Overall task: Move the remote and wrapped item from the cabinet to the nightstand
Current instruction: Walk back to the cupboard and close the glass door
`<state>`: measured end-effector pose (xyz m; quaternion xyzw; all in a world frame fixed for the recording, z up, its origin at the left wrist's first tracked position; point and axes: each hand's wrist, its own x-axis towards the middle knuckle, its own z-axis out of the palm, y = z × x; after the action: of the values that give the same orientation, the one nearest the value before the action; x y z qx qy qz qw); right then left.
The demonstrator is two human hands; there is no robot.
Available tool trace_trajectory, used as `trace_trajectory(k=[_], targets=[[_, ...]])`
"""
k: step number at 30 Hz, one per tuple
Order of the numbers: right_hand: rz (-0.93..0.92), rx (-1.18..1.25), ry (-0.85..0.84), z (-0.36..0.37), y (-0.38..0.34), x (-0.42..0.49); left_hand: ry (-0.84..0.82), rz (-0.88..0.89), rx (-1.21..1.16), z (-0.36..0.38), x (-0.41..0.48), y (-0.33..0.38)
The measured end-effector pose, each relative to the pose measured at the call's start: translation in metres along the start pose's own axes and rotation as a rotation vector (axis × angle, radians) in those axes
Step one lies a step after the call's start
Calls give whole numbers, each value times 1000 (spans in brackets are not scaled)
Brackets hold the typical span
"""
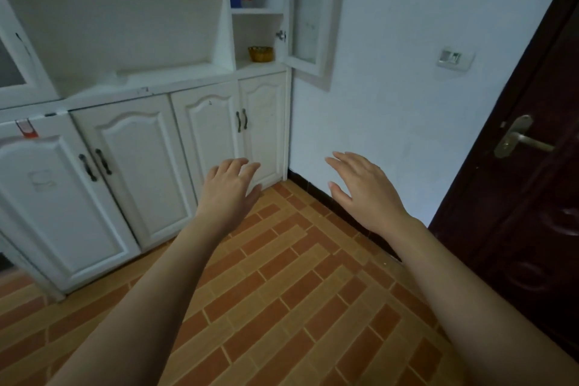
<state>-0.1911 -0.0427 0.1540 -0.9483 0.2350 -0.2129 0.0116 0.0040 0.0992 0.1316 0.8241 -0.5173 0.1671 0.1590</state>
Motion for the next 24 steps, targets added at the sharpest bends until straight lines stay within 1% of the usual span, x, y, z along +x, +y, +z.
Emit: trace_trajectory(k=[6,12,18,24], targets=[[-7,-30,-19,24,45,71,6,0,-10,41,85,-21],[-11,-36,-21,51,89,176,75,81,-57,81,197,-54],[29,-3,32,75,136,263,93,140,-60,115,303,-81],[40,19,59,105,195,342,93,138,-57,160,390,-96]])
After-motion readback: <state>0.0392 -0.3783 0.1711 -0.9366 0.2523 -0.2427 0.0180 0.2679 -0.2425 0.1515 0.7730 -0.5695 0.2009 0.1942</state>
